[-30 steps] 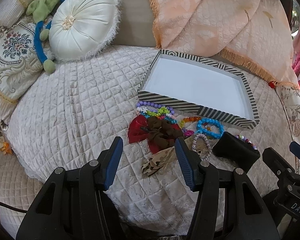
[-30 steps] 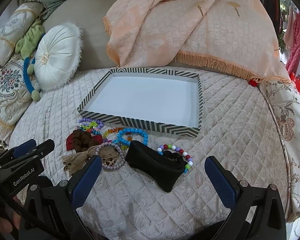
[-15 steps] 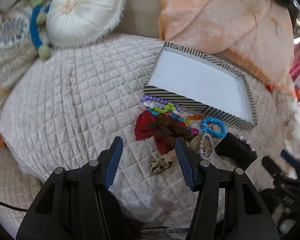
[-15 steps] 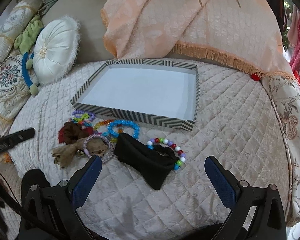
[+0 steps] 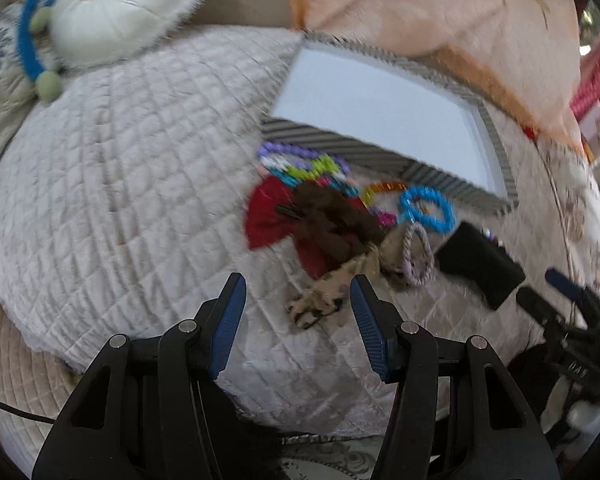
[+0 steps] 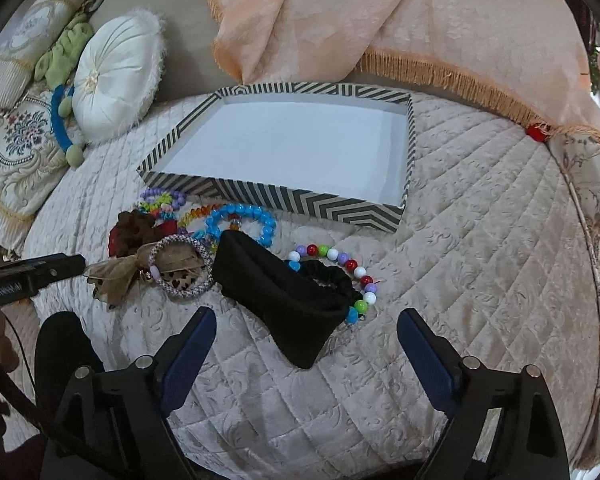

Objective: Organize jewelry
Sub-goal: 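Grasp the black scrunchie with the right tool while the left tool grasps the brown scrunchie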

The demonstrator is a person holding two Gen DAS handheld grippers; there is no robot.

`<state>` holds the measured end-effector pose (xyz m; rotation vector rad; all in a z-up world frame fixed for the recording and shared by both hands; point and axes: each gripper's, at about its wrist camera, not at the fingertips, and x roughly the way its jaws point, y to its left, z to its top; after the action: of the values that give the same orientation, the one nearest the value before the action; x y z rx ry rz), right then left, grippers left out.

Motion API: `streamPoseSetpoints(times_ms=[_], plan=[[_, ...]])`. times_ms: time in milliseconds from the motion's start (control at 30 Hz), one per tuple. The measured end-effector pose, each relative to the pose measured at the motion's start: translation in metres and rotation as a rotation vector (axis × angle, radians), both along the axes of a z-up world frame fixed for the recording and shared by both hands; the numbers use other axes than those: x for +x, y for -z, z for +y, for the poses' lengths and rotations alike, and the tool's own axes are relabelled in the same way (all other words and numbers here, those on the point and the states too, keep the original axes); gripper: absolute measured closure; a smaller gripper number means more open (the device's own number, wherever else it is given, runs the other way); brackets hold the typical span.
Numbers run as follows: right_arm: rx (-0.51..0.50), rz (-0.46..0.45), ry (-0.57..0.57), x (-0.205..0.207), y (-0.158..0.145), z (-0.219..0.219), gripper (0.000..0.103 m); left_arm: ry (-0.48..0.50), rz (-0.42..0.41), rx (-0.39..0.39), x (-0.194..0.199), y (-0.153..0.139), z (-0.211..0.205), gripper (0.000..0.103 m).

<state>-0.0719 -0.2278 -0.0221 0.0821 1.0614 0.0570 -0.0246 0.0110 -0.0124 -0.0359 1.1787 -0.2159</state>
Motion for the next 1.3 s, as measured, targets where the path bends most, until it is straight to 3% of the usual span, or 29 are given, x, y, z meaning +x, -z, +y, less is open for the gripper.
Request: streamPoseSetpoints(times_ms=[133,300,433,467,500,533,567,733,1033,1300], plan=[[0.021,0.021,-0.043,0.010,0.006,0.003,0.015,0.050,0.010,0.034,0.005,0.014,-0.017,0.049],[-0.036,0.033,-0.115,0.027,0.013,0.015,0.018,0.096,0.021,0.081,0.016,0.030,-0.035,0.049],[-0.036,0.086,-0.159,0.040,0.027,0.017,0.048,0.131,0.008,0.096,0.019,0.039,-0.043,0.050],[-0.029,0.090,-0.159,0.041,0.029,0.017,0.052,0.134,0.009,0.094,0.020,0.042,-0.043,0.061],[-0.024,0.085,-0.157,0.042,0.031,0.015,0.056,0.139,0.016,0.081,0.021,0.043,-0.043,0.080],[-0.001,0.078,-0.165,0.042,0.032,0.014,0.069,0.143,0.033,0.060,0.022,0.046,-0.042,0.084],[0.032,0.078,-0.170,0.042,0.032,0.013,0.074,0.138,0.035,0.043,0.023,0.046,-0.041,0.088],[0.103,0.049,-0.171,0.035,0.026,0.013,0.086,0.105,-0.025,-0.012,0.016,0.028,-0.028,0.094],[0.160,-0.033,-0.171,0.017,-0.009,0.010,0.090,0.055,-0.126,-0.078,-0.001,-0.026,0.002,0.095],[0.214,-0.098,-0.150,0.010,-0.040,0.008,0.090,0.045,-0.119,-0.171,0.006,-0.052,0.013,0.095]])
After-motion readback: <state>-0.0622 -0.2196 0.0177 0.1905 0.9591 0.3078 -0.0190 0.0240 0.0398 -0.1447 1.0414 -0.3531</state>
